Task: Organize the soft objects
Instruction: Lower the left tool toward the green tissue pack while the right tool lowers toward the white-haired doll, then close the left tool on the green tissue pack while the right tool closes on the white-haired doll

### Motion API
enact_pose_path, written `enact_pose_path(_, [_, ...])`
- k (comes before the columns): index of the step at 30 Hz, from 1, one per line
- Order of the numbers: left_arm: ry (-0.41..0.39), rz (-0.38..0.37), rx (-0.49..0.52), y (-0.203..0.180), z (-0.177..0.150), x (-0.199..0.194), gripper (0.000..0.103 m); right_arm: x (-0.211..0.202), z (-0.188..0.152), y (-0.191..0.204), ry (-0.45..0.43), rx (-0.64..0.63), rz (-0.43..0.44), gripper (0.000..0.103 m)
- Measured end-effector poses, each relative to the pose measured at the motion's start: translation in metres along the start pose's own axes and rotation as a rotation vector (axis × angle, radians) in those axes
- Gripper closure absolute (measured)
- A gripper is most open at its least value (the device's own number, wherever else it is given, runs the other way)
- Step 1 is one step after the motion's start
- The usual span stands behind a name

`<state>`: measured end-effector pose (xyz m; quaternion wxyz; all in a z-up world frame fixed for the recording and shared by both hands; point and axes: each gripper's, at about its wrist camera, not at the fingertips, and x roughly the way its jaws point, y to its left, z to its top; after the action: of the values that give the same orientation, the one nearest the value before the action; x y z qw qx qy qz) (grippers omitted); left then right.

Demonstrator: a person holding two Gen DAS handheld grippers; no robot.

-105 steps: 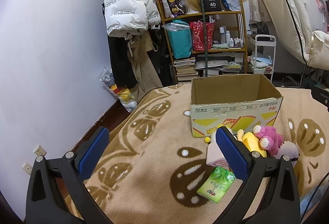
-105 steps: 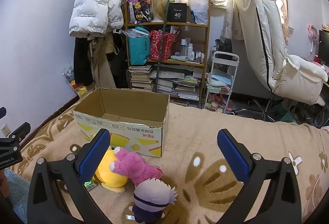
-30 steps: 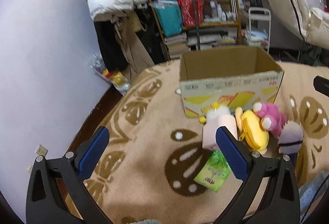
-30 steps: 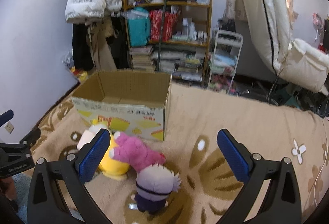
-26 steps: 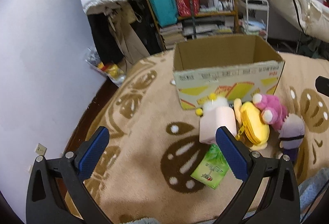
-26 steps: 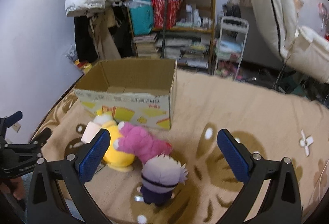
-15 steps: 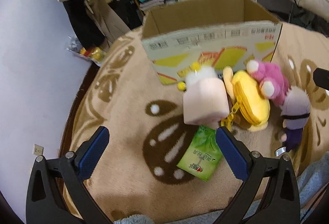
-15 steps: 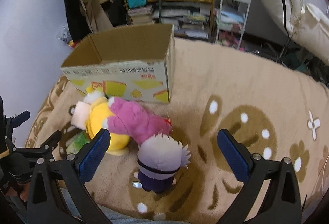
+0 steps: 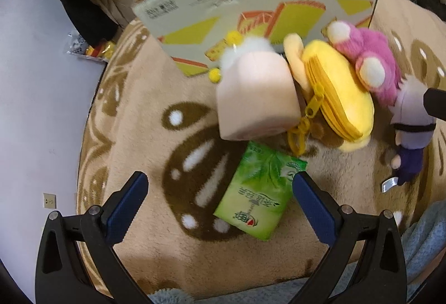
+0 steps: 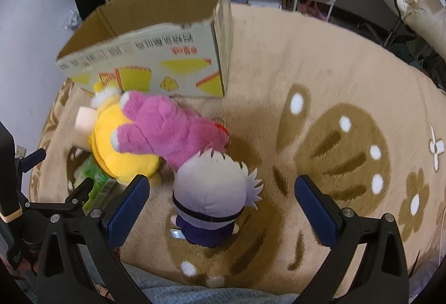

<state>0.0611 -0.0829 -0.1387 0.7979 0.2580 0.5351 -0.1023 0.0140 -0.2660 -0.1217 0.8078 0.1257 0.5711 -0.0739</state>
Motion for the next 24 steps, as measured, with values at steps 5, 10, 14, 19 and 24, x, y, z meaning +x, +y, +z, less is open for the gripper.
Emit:
enact_pose_path(5, [0.043,-0.027,0.005,-0.005,0.001,0.013,0.001,0.016,0.0,-0.005,0.07,0.018,-0.003,0.0])
enact_pose_path(10, [0.051,-0.054,-0.003,-0.004,0.001,0.017,0.001,0.029,-0.001,-0.006,0.122,0.015,0.005,0.0])
enact_pose_path(14, [0.085,-0.059,-0.004,-0.001,0.002,0.025,0.001,0.037,-0.001,-0.002,0.142,-0.002,0.009,0.0])
enact_pose_path(19, [0.096,-0.067,-0.007,-0.003,0.001,0.026,0.001,0.042,0.001,0.0,0.148,-0.009,0.013,0.0])
enact_pose_path(24, [0.13,-0.056,0.0,-0.001,0.0,0.038,0.004,0.047,0.001,0.001,0.163,-0.006,0.032,0.0])
